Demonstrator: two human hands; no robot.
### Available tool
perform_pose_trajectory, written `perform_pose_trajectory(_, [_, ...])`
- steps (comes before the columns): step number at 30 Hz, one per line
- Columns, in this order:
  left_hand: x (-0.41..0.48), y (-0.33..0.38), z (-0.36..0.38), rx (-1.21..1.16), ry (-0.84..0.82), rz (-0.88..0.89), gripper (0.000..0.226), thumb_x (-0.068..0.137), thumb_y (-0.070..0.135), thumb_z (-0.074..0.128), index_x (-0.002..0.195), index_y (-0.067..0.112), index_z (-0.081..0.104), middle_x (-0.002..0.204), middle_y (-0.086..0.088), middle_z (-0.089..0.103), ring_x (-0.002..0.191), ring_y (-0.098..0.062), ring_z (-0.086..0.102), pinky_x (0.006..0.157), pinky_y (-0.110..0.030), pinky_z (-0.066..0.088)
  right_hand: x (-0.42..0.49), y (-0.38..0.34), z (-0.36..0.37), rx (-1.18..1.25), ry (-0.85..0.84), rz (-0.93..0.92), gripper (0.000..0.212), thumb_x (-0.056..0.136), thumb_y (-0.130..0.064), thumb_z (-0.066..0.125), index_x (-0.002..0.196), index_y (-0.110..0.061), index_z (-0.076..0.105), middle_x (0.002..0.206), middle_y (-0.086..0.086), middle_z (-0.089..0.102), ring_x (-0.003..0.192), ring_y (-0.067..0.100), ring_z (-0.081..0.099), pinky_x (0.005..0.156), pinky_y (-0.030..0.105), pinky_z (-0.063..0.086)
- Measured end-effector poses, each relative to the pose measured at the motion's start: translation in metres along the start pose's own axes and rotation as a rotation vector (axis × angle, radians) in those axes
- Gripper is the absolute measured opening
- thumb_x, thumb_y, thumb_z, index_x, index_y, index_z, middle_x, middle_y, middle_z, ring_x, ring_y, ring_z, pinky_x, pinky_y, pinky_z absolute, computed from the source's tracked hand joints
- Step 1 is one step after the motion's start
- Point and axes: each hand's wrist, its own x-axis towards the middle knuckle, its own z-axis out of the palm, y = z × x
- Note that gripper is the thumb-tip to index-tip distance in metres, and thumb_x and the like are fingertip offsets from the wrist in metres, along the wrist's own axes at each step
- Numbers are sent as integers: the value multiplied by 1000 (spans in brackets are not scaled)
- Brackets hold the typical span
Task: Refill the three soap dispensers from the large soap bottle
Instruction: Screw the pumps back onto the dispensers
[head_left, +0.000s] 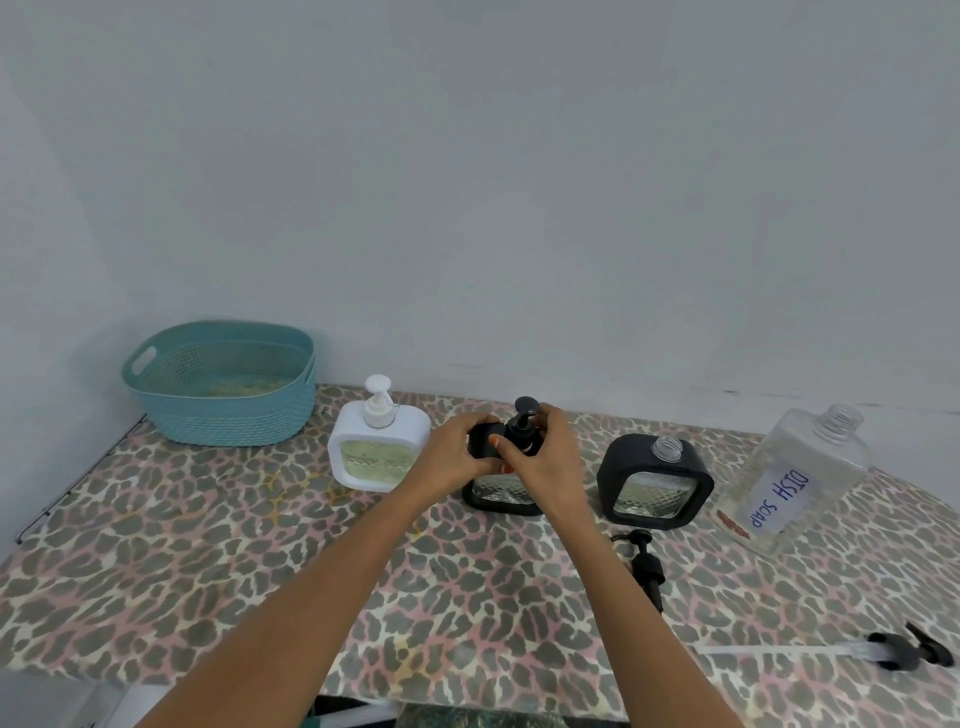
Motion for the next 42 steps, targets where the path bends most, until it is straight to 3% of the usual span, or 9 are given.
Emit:
perform_pose_trajectory(4, [0, -1, 0, -10, -4, -12, 57, 69, 21, 79, 120, 15, 54, 124, -4, 57, 116, -17, 52, 92, -22, 37, -4, 0, -10, 43, -121, -22, 36, 86, -9, 57, 121, -14, 52, 107, 2, 58, 100, 17, 55, 80, 20, 40])
perform_pose_trajectory(8, [0, -3, 0, -9, -2, -25, 63, 68, 21, 79, 125, 13, 51, 128, -4, 54, 119, -17, 49, 94, -21, 36, -3, 4, -12, 37, -105, 1, 32, 87, -9, 57, 118, -11, 56, 110, 6, 62, 96, 14, 55, 84, 23, 42])
perform_pose_trajectory(12, [0, -3, 1, -17, -3, -17, 62, 68, 21, 79, 123, 13, 53, 127, -4, 55, 119, -17, 50, 95, -23, 37, 0, 3, -7, 46, -17, 13, 28, 81, -13, 67, 104, -12, 52, 97, 1, 58, 88, 11, 52, 67, 6, 40])
perform_pose_trajectory(16, [1, -4, 1, -9, -4, -20, 61, 68, 20, 79, 123, 12, 54, 125, -4, 57, 116, -16, 51, 94, -22, 37, 2, 2, 2, 23, 58, 22, 33, 76, -20, 74, 93, -16, 45, 92, 2, 54, 83, 15, 52, 62, 9, 36])
perform_pose_trajectory(22, [1, -4, 1, -22, -2, -4, 56, 68, 19, 79, 119, 13, 55, 122, -4, 58, 114, -17, 52, 93, -22, 38, -1, -2, -10, 46, -92, 12, 45, 83, -13, 64, 125, -13, 46, 107, -6, 50, 99, 8, 48, 78, 12, 37])
perform_pose_trajectory(26, [1, -5, 1, -33, -7, -17, 62, 68, 19, 79, 123, 14, 52, 127, -3, 55, 118, -16, 49, 92, -21, 35, -3, -2, -22, 102, -177, 37, 34, 86, -7, 57, 119, -15, 56, 100, -2, 60, 97, 13, 57, 81, 19, 42])
perform_pose_trajectory(34, [1, -6, 2, -19, 1, -24, 63, 68, 20, 79, 124, 15, 52, 127, -2, 55, 116, -14, 50, 91, -19, 36, 3, 4, -3, 65, 38, 39, 35, 74, -17, 76, 92, -14, 46, 95, 8, 57, 86, 19, 54, 71, 19, 41])
perform_pose_trajectory(37, [2, -6, 2, -6, -3, -17, 62, 68, 21, 79, 124, 14, 53, 125, -3, 56, 115, -15, 51, 93, -21, 37, 2, 5, -2, 48, 27, 36, 44, 74, -21, 76, 104, -13, 45, 104, 4, 51, 92, 14, 50, 73, 13, 39])
perform_pose_trajectory(42, [2, -7, 2, -25, -8, -23, 64, 67, 22, 80, 125, 13, 52, 126, -3, 55, 117, -16, 51, 94, -22, 38, 1, 3, -16, 50, -157, 27, 49, 86, -13, 61, 132, -14, 43, 118, -3, 49, 110, 9, 46, 92, 21, 35])
